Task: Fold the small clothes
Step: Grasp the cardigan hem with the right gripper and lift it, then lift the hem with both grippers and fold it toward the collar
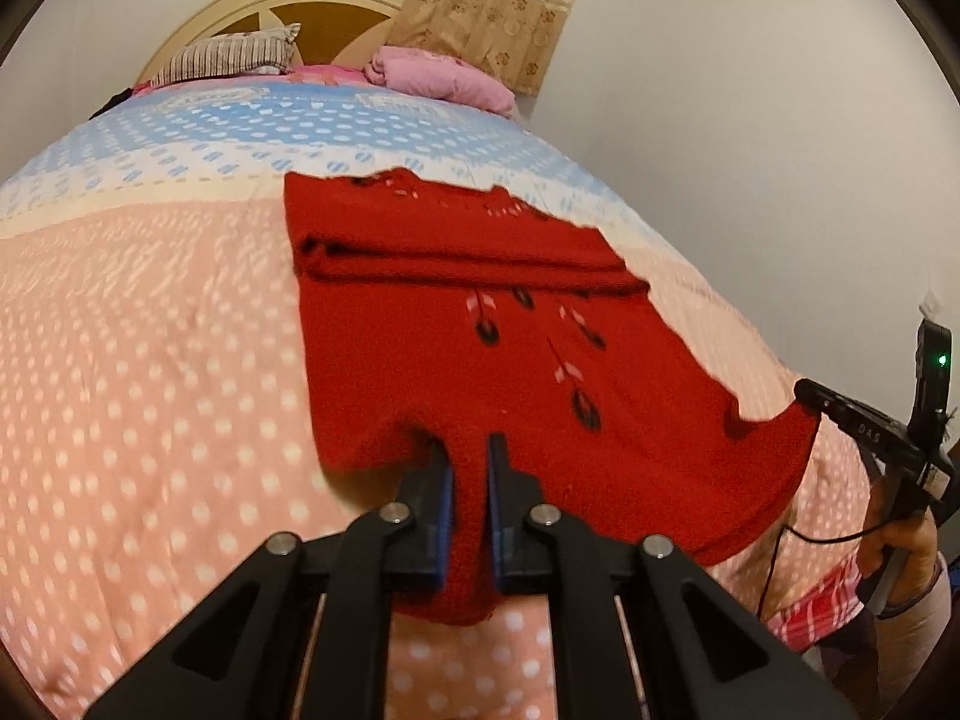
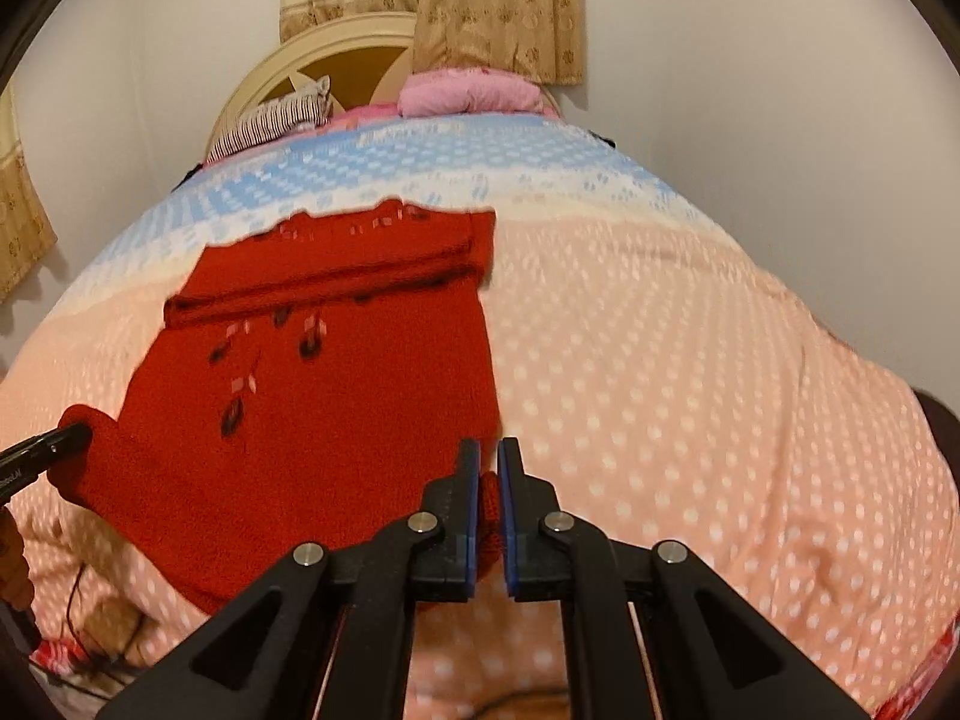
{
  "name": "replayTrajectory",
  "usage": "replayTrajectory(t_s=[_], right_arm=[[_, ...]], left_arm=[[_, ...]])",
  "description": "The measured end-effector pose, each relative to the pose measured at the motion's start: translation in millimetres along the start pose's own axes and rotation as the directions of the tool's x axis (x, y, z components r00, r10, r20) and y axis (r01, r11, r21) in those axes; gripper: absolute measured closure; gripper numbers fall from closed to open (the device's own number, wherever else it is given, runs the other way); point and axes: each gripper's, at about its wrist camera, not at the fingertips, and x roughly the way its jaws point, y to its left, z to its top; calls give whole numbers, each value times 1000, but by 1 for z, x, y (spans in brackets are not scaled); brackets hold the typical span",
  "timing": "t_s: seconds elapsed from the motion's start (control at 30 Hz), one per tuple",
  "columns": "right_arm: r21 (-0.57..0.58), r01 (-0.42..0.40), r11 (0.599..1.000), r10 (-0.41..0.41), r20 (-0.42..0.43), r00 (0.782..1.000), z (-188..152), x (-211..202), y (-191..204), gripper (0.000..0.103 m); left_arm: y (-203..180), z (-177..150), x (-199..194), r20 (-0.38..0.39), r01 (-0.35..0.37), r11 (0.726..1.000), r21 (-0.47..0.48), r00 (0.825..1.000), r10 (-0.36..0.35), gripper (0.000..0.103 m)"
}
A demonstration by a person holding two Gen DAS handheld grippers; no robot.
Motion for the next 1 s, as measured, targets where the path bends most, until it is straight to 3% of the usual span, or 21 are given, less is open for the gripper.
replayTrajectory(t_s=[0.17,0.33,0.43,0.5,0.57,0.63,0.73,0.87,1.0], right_arm=[[-3,5,1000,-5,13,1000,38,27,4,98],[102,-11,995,16,-48,999,68,85,-7,98],[146,-14,989,28,-98,995,75,120,-12,98],[152,-6,988,25,-126,992,75,140,-12,98],[151,-1,989,24,-149,989,75,154,-11,98],[143,2,990,22,-167,986,73,165,-10,98],[121,-1,993,22,-168,986,74,172,-6,98],[93,-6,996,21,-165,986,81,179,-1,98],[100,-17,995,34,-163,986,86,184,0,98]], left_arm=[[15,33,24,-16,-20,999,-33,1000,19,93],[36,61,58,-79,-43,997,-69,996,37,92],[57,80,60,-75,-58,991,-117,996,49,81],[67,87,53,-45,-105,988,-110,994,101,64],[79,92,42,2,-152,985,-82,988,152,58],[86,90,35,21,-149,988,-35,989,150,58],[85,79,34,10,-103,991,91,995,103,56],[63,68,50,-32,13,974,224,999,-6,31],[41,71,84,-45,2,951,309,999,12,29]])
